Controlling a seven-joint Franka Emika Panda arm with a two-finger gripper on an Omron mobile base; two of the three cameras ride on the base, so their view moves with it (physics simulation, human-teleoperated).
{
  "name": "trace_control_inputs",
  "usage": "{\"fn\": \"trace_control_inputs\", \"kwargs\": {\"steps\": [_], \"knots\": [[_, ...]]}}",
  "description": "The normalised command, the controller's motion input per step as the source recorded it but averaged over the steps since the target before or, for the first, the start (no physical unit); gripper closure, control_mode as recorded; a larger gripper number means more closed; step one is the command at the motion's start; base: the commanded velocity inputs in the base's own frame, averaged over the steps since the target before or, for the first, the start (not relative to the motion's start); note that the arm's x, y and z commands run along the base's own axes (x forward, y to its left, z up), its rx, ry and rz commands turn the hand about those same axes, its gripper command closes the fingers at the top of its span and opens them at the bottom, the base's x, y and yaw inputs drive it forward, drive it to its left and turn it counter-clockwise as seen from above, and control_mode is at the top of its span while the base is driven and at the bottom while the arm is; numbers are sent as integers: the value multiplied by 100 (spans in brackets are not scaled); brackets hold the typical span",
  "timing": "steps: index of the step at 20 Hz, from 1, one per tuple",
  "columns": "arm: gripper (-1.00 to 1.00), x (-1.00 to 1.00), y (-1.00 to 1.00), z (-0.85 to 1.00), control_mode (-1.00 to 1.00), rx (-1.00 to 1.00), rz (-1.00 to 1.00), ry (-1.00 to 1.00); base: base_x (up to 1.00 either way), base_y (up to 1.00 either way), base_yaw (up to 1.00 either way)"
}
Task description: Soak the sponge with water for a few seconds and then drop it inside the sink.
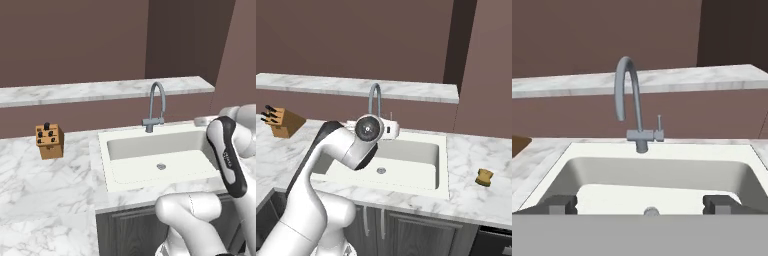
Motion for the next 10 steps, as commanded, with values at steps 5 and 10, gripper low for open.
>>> {"fn": "trace_control_inputs", "kwargs": {"steps": [5,10], "knots": [[-100,40,0,-7,-100,3,5,-7,0,0,0],[-100,52,0,0,-100,0,10,0,0,0,0]]}}
